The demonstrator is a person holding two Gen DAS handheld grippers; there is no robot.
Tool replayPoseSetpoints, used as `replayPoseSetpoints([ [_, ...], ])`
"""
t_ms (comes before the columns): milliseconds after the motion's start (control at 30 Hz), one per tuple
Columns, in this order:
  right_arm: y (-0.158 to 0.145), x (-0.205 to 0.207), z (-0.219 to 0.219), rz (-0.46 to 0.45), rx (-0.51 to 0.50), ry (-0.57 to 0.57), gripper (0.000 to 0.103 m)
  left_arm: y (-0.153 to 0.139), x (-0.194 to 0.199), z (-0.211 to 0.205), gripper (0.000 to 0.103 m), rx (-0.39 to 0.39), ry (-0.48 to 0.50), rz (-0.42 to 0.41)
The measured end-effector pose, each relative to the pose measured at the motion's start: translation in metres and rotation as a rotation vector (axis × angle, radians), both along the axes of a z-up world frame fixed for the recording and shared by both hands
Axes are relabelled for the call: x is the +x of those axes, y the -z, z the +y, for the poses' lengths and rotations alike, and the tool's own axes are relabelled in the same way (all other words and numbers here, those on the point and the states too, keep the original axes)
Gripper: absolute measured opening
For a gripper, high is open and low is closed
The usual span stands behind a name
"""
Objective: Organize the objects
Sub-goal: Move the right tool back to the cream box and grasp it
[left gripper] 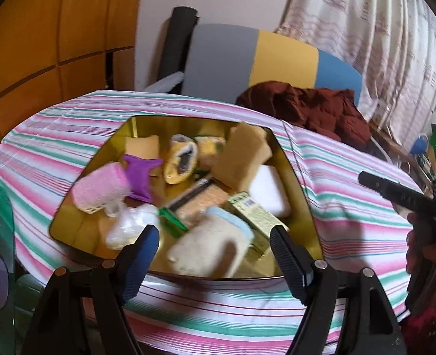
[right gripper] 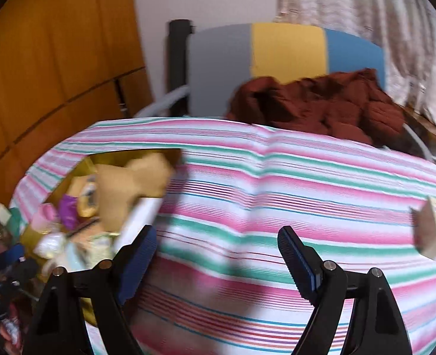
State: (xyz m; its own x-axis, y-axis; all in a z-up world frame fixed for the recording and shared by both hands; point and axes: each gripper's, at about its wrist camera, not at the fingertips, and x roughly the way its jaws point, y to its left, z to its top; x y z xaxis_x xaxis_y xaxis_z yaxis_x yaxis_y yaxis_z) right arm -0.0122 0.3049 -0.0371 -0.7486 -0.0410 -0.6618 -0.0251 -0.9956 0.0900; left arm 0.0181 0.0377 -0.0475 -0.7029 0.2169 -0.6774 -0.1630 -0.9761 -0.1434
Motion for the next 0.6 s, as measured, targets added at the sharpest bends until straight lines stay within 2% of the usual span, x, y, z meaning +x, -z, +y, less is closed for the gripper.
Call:
replayPoseSetpoints([
  [233, 0.007, 0.010, 0.083, -0.018, 0.026, 0.166, 0.084, -0.003, -0.006, 0.027, 0.079, -0.028, 0.046, -0.017],
  [433, 0.010, 0.014, 0.131, -0.015, 0.057, 0.266, 0.084, -0.006, -0.016, 0.056, 0.079, -0.032, 0.111, -0.032],
  [600, 0.005, 0.015, 0.168, 0.018, 0.172, 0.369, 0.084, -0.006, -0.025, 0.064, 0.079, -0.032, 0.109, -0.051],
])
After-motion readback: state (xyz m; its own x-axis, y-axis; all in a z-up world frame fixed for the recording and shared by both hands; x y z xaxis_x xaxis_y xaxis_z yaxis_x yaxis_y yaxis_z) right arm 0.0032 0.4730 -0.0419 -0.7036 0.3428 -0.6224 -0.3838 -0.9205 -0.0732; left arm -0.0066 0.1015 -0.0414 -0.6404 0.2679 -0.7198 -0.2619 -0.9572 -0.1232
